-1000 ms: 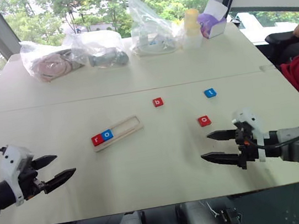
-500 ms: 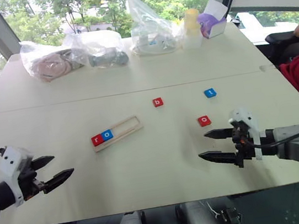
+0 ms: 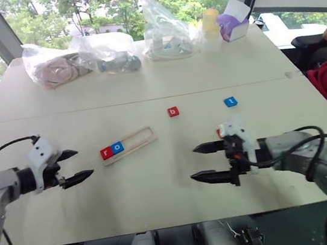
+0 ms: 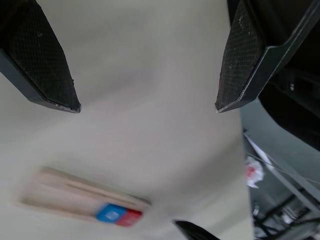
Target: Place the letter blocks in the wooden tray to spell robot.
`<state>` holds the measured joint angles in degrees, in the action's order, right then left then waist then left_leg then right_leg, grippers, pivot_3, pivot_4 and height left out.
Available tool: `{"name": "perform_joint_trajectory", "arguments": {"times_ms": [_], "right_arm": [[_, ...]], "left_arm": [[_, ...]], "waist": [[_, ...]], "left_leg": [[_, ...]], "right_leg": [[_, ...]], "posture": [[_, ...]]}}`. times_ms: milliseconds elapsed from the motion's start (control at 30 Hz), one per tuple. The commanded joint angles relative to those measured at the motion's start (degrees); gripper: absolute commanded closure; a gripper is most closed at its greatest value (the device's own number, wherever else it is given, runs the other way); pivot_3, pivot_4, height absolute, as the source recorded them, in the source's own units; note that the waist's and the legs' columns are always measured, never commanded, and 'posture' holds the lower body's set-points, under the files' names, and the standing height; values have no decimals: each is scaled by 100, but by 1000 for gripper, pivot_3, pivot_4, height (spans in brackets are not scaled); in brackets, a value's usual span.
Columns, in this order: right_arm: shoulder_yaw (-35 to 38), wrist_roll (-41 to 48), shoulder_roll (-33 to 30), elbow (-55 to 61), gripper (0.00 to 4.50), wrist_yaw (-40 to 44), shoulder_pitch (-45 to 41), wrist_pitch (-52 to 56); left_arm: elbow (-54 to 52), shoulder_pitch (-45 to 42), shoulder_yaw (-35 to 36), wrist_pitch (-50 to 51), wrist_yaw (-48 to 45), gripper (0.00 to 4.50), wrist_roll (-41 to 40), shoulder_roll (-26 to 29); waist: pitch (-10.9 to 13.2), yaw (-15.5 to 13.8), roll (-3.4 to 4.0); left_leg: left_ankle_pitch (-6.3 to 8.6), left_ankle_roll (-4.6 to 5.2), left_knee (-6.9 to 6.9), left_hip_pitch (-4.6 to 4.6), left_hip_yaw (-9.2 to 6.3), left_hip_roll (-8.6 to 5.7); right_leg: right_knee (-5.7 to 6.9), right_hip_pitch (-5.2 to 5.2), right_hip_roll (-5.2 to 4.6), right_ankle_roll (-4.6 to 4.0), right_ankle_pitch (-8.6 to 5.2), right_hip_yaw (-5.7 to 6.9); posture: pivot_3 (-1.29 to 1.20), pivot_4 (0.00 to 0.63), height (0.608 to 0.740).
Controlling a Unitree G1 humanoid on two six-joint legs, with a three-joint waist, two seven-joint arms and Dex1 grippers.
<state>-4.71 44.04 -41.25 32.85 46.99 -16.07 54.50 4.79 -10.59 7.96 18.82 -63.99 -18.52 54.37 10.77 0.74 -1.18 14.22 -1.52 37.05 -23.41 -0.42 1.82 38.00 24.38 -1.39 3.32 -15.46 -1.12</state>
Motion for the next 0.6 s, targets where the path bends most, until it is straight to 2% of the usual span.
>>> {"name": "perform_joint_trajectory", "arguments": {"times_ms": [33,167,533,567,600], "right_arm": [[-263,-49,166,296,58,-178,-110,-43],[-464,-233,298,288,58,-346,-98,-133],[-244,-338,276,218,58,-568,39,-186],[-220,-346,276,202,0,-584,34,-190],[-189,-350,267,179,0,-592,36,-200]], "left_arm": [[471,-405,-399,-487,-163,0,341,-139],[861,-830,-816,-752,-242,0,570,-493],[1523,-975,-1209,-1025,-60,0,1013,-974],[1556,-980,-1215,-1031,-66,540,1013,-1003],[1563,-971,-1219,-1031,-78,825,1012,-1016]], "waist": [[0,10,0],[-1,3,-1],[-18,-26,12],[-21,-27,16],[-23,-24,18]], "left_leg": [[0,0,1,0,1,1],[0,0,6,1,3,0],[-1,1,15,10,3,-1],[-1,1,17,14,3,-1],[-1,1,18,20,3,-2]], "right_leg": [[0,0,0,4,2,-1],[2,-1,0,6,4,-2],[6,-17,-3,17,10,-5],[5,-24,-4,17,10,-5],[5,-31,-6,18,10,-5]], "posture": [[0,150,740],[0,150,740],[0,150,740],[0,150,740],[0,150,740]]}}
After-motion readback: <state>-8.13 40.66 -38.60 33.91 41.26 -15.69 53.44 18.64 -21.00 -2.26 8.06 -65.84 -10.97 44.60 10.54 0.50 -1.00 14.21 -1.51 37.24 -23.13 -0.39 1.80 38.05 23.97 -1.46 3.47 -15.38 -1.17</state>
